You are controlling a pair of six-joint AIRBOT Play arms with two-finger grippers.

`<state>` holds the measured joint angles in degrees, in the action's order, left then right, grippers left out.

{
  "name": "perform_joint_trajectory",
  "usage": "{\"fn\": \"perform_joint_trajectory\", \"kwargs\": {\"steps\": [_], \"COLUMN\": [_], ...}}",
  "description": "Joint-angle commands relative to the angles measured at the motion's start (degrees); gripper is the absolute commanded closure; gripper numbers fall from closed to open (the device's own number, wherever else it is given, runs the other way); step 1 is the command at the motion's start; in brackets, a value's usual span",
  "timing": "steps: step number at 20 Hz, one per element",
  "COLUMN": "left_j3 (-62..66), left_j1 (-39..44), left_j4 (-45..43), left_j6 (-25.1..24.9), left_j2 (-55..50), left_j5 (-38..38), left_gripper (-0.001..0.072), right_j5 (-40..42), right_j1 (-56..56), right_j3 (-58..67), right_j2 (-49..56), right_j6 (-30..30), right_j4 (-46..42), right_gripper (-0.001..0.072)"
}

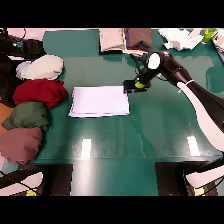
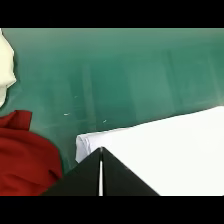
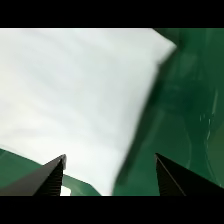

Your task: Fold the shirts.

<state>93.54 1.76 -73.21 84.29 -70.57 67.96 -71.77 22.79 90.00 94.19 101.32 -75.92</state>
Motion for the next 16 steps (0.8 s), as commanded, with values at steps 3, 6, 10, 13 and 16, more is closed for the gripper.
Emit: {"fn": "perform_joint_trajectory", "kwargs": {"steps": [3, 6, 10, 13, 16], "left_j3": [-0.1, -0.1, -0.1, -0.1, -0.1], "left_j1": [0.0, 0.0, 0.0, 0.0, 0.0], "left_j4": [0.4, 0.5, 0.5, 0.5, 1.4], "left_j6": [-0.8, -0.8, -1.9, -2.1, -2.1], "left_j2": [-0.4, -0.4, -0.4, -0.4, -0.4], "left_j5": [0.2, 0.3, 2.1, 3.5, 4.3], "left_gripper": [0.0682, 0.0682, 0.0682, 0.0683, 0.0683], "right_j5": [7.6, 8.4, 4.2, 3.0, 2.9], "right_j1": [-1.7, -1.5, 0.5, 2.7, 3.8], "right_j3": [-7.4, -5.3, 0.9, 5.2, 7.6], "right_j2": [-0.5, 3.7, 10.9, 14.6, 16.0], "right_j6": [10.2, 10.1, 10.1, 9.7, 6.1], "right_j4": [3.9, 10.3, 9.9, 9.7, 9.5], "right_gripper": [0.0077, 0.0087, 0.0120, 0.0210, 0.0700]}}
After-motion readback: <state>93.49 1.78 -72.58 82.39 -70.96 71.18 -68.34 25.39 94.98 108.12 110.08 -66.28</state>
